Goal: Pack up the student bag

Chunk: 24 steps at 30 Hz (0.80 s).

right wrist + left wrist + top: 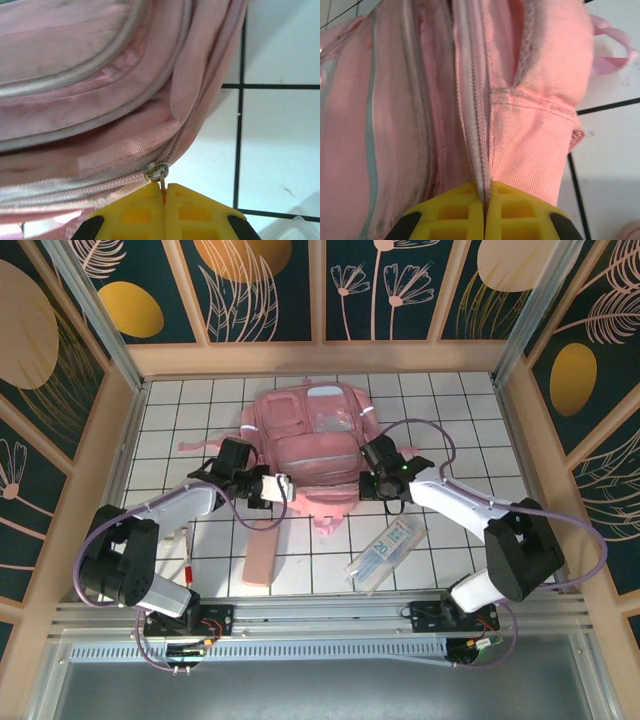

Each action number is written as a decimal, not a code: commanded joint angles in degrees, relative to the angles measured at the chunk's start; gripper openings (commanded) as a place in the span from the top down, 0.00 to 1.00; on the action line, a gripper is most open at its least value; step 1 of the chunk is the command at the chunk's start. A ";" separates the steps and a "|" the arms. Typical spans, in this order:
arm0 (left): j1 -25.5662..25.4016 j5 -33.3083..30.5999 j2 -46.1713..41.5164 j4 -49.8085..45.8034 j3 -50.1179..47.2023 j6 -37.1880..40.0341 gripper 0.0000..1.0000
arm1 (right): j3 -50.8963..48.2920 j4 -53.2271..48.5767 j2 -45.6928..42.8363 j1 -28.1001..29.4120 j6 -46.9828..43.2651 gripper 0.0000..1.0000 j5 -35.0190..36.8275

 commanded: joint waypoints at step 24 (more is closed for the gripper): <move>-9.13 1.23 2.84 -6.73 4.89 -6.54 0.34 | 3.96 10.44 1.57 11.45 2.28 1.00 -14.16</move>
